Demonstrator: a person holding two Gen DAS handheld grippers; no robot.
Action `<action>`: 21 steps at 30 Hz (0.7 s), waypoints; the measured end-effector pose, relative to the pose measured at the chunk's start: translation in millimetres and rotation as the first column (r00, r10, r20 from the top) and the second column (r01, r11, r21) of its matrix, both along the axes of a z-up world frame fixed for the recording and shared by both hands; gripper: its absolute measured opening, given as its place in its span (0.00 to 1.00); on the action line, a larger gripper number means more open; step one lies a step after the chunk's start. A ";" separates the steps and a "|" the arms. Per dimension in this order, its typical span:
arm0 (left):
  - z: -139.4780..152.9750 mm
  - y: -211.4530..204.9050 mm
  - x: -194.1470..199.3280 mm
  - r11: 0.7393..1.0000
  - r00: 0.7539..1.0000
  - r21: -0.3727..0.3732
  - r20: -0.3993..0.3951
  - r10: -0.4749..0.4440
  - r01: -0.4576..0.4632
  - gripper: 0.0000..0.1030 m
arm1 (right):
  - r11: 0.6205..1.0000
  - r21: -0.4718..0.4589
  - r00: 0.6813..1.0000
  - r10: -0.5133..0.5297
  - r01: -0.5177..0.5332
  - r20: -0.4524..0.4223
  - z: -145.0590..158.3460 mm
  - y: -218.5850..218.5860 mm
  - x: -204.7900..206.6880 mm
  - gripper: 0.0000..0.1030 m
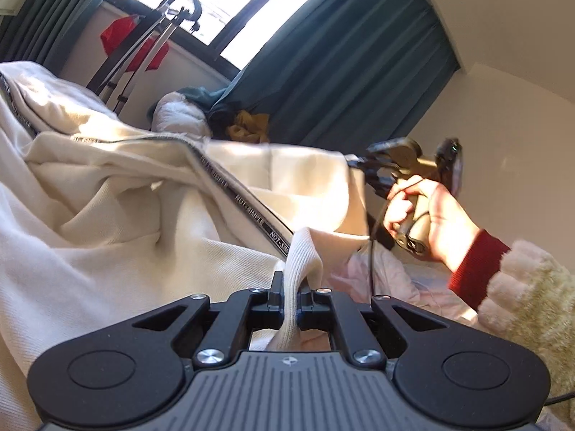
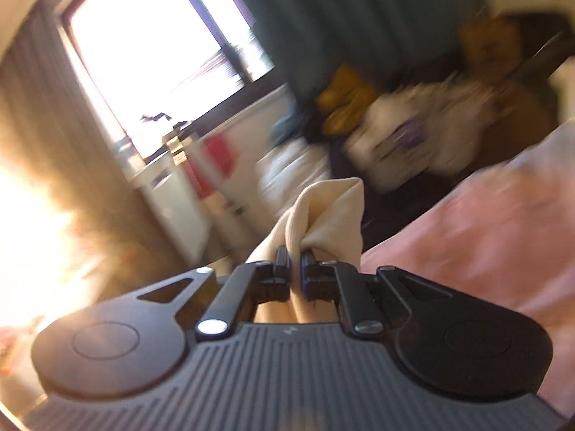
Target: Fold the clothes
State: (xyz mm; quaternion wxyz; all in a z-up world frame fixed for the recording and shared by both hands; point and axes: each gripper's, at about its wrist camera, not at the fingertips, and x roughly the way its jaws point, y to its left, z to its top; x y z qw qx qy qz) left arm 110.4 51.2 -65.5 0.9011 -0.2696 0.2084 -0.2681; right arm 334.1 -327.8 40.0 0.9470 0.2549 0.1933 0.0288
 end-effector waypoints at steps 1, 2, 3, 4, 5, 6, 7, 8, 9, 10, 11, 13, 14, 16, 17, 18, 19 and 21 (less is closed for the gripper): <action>2.3 1.5 -1.8 1.000 1.000 -0.003 0.008 0.003 -0.003 0.05 | 0.999 0.015 0.999 -0.050 0.050 0.014 3.8 -10.4 -14.6 0.09; 3.3 3.4 -2.4 1.000 1.000 -0.009 0.007 0.007 -0.007 0.05 | 0.995 0.031 0.995 -0.100 0.099 0.027 7.7 -20.7 -29.3 0.09; 4.2 5.4 -2.9 1.000 1.000 -0.015 0.006 0.010 -0.010 0.05 | 0.989 0.040 0.988 -0.147 0.145 0.038 10.3 -31.3 -44.6 0.09; 3.8 6.7 -2.3 1.000 1.000 -0.022 -0.007 0.006 -0.006 0.05 | 0.982 0.037 0.981 -0.186 0.185 0.049 10.2 -41.6 -61.0 0.09; 3.4 7.8 -1.6 1.000 1.000 -0.029 -0.021 0.001 -0.001 0.05 | 0.974 0.036 0.973 -0.224 0.222 0.061 7.6 -51.3 -78.0 0.09; 2.9 7.8 -1.0 1.000 1.000 -0.027 -0.031 -0.001 0.000 0.05 | 0.964 0.050 0.963 -0.263 0.260 0.063 0.9 -61.0 -95.2 0.09; 3.1 8.1 0.4 1.000 0.999 -0.021 -0.040 -0.005 0.004 0.05 | 0.952 0.074 0.952 -0.301 0.296 0.053 -9.4 -71.0 -112.7 0.09; 3.3 8.4 1.8 1.000 0.999 -0.015 -0.049 -0.008 0.007 0.05 | 0.938 0.097 0.940 -0.338 0.333 0.042 -19.8 -80.9 -130.1 0.09; 2.8 7.4 2.9 1.000 0.998 -0.009 -0.061 -0.014 0.014 0.06 | 0.923 0.123 0.929 -0.371 0.365 0.023 -31.6 -90.0 -146.6 0.09; 0.6 5.6 2.8 1.000 0.997 -0.002 -0.069 -0.018 0.018 0.06 | 0.907 0.153 0.918 -0.395 0.392 -0.010 -45.8 -98.0 -161.6 0.09; -1.8 3.7 2.4 1.000 0.997 0.005 -0.076 -0.021 0.021 0.06 | 0.893 0.173 0.909 -0.415 0.416 -0.042 -59.3 -104.5 -175.1 0.09; -6.3 -3.3 1.2 0.998 0.996 0.057 -0.084 -0.021 0.026 0.06 | 0.875 0.186 0.894 -0.436 0.448 -0.102 -83.4 -112.9 -196.3 0.09; -8.4 -8.7 0.2 0.994 0.996 0.107 -0.085 -0.017 0.026 0.06 | 0.870 0.189 0.890 -0.438 0.455 -0.128 -93.0 -115.6 -204.4 0.09; -8.3 -14.5 -0.4 0.989 0.997 0.147 -0.081 -0.014 0.026 0.06 | 0.858 0.227 0.886 -0.430 0.460 -0.172 -105.8 -121.4 -217.4 0.09; -8.1 -17.3 -0.7 0.986 0.997 0.165 -0.078 -0.013 0.026 0.06 | 0.851 0.253 0.886 -0.422 0.460 -0.192 -110.8 -124.4 -223.3 0.09; -8.0 -18.3 -0.6 0.985 0.997 0.173 -0.079 -0.008 0.022 0.06 | 0.848 0.266 0.886 -0.416 0.459 -0.204 -114.2 -125.6 -228.4 0.09; -8.1 -18.8 -1.4 0.983 0.997 0.182 -0.082 -0.002 0.017 0.07 | 0.852 0.260 0.888 -0.411 0.454 -0.204 -115.0 -124.2 -232.3 0.09; -8.0 -20.1 -3.2 0.979 0.996 0.206 -0.089 0.009 0.009 0.08 | 0.860 0.255 0.894 -0.401 0.443 -0.201 -117.1 -121.0 -239.3 0.09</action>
